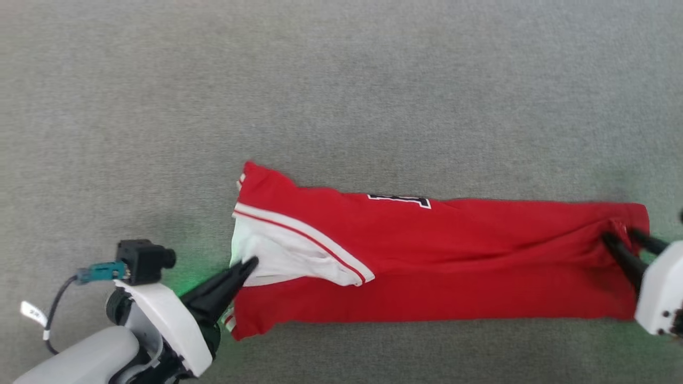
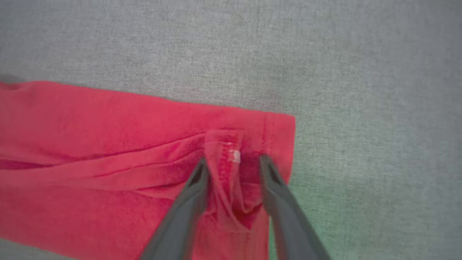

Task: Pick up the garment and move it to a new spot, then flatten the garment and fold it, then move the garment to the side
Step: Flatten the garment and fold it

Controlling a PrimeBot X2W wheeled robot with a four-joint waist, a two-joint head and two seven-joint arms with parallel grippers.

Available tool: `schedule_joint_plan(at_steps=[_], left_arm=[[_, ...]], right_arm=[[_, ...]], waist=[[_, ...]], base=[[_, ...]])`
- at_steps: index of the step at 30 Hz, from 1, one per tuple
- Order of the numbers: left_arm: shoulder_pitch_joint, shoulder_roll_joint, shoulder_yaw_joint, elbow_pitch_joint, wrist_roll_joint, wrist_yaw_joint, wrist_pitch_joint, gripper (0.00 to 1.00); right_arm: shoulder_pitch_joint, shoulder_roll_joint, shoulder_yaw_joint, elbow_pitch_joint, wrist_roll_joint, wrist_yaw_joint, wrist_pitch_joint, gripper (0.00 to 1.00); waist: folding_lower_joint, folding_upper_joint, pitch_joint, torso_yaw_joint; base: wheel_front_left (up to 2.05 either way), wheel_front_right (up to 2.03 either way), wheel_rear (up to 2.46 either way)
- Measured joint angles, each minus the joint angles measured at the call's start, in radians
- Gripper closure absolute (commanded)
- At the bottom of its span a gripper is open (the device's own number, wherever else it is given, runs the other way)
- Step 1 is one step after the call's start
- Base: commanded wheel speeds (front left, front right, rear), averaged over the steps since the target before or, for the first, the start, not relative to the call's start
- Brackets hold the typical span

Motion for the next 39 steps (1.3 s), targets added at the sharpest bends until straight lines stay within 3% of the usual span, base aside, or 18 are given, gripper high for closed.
schedule_joint_plan(at_steps=[4, 11, 16, 24, 28, 29, 30, 31, 32, 39], left_arm=[[0.066, -0.039, 0.17, -0.021, 0.03, 0.0, -0.004, 0.0], [0.243, -0.21, 0.478, 0.017, 0.208, 0.0, -0.004, 0.0], [0.323, -0.337, 0.655, 0.042, 0.386, 0.0, -0.005, 0.0], [0.382, -0.477, 0.905, 0.018, 0.728, 0.001, -0.006, 0.0], [0.414, -0.527, 0.97, -0.009, 0.896, 0.001, -0.006, 0.0], [0.421, -0.533, 0.97, -0.01, 0.931, 0.001, -0.006, 0.0], [0.425, -0.548, 0.981, -0.013, 0.955, 0.0, -0.006, 0.0], [0.427, -0.561, 0.99, -0.02, 0.972, 0.0, -0.006, 0.0], [0.428, -0.563, 0.994, -0.023, 0.993, 0.001, -0.006, 0.0], [0.438, -0.596, 1.047, -0.072, 1.051, 0.0, -0.006, 0.0]], right_arm=[[0.036, 0.001, -0.062, -0.015, 0.012, 0.0, 0.024, 0.0], [0.039, 0.016, -0.104, 0.091, 0.034, 0.0, 0.062, 0.0], [0.007, 0.014, -0.103, 0.165, 0.047, 0.0, 0.081, 0.0], [-0.022, 0.007, -0.103, 0.223, 0.048, -0.001, 0.107, 0.0], [-0.036, 0.011, -0.104, 0.241, 0.048, -0.001, 0.107, 0.0], [-0.039, 0.013, -0.104, 0.244, 0.048, -0.001, 0.11, 0.35], [-0.042, 0.013, -0.104, 0.247, 0.048, -0.001, 0.116, 0.58], [-0.044, 0.014, -0.103, 0.248, 0.047, -0.001, 0.116, 0.89], [-0.047, 0.016, -0.103, 0.249, 0.047, -0.001, 0.116, 1.0], [-0.076, 0.04, -0.11, 0.26, 0.047, 0.002, 0.094, 1.0]], waist=[[0.0, 0.0, -0.015, 0.025], [-0.0001, 0.0, -0.037, 0.076], [-0.0001, 0.0, -0.047, 0.103], [0.0, 0.0001, -0.046, 0.134], [0.0, 0.0, -0.043, 0.138], [-0.0001, 0.0, -0.043, 0.138], [-0.0001, 0.0, -0.042, 0.138], [-0.0001, 0.0, -0.041, 0.138], [-0.0001, 0.0001, -0.04, 0.136], [-0.0001, 0.0, -0.034, 0.111]], base=[[0.0, 0.0, 0.0], [0.0, 0.0, 0.0], [0.0, 0.0, 0.0], [0.0, 0.0, 0.0], [0.0, 0.0, 0.0], [0.0, 0.0, 0.0], [0.0, 0.0, 0.0], [0.0, 0.0, 0.0], [0.0, 0.0, 0.0], [0.0, 0.0, 0.0]])
